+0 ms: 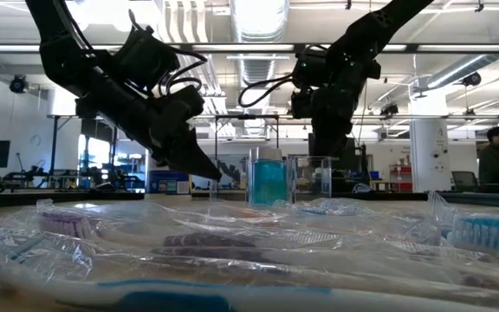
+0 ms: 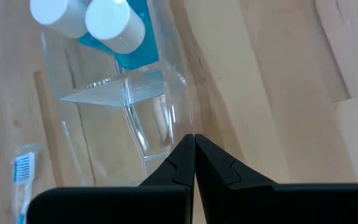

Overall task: Pick & Place toothbrushing station
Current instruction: Adjust the transparent organizer, then put the blue mouthwash in the transparent organizer

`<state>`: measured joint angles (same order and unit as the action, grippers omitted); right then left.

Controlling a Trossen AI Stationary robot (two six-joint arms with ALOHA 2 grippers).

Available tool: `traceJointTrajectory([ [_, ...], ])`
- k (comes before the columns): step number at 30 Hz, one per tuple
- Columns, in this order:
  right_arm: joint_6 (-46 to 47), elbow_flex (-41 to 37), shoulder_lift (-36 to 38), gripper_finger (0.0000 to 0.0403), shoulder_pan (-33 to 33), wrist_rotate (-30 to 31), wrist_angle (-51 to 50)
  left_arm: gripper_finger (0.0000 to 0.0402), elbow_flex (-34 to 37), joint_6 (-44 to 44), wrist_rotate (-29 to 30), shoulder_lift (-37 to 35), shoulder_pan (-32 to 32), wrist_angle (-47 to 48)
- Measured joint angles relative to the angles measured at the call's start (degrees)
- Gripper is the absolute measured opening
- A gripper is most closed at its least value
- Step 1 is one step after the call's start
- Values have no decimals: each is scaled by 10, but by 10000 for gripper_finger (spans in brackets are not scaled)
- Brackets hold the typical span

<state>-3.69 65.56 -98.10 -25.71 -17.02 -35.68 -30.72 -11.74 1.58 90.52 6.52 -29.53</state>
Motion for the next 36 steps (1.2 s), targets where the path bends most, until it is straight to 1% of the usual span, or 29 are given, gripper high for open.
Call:
traceJointTrajectory([
  [4, -3, 2, 2, 8, 0, 4, 0, 7, 0, 12, -11, -4, 0, 2],
  [6, -4, 6, 6, 8, -1, 4, 1, 9, 0, 17, -31, -13, -1, 2],
  [8, -4, 8, 15, 8, -2, 4, -2, 9, 0, 20, -54, -29, -2, 11],
  [11, -10, 10, 38, 8, -2, 5, -13, 5, 0, 33, -72, -67, -8, 36],
  [15, -13, 9, 87, 8, -2, 5, -21, 5, 4, 61, -73, -138, -22, 82],
  [18, -14, 7, 131, 8, 0, 5, -35, 7, 25, 82, -72, -207, -30, 90],
  [21, -14, 1, 182, 8, 6, 6, -42, 5, 65, 95, -61, -284, -29, 92],
  [25, -10, -16, 257, 8, 19, 5, -42, 3, 130, 90, -26, -391, -22, 89],
  [29, 2, -40, 325, 8, 30, 5, -41, 2, 182, 79, -17, -483, -15, 86],
  [32, 25, -53, 364, 8, 38, 5, -43, 2, 204, 61, -15, -531, -9, 86],
  [36, 40, -71, 405, 8, 54, 5, -45, 2, 224, 59, -14, -567, -8, 88],
])
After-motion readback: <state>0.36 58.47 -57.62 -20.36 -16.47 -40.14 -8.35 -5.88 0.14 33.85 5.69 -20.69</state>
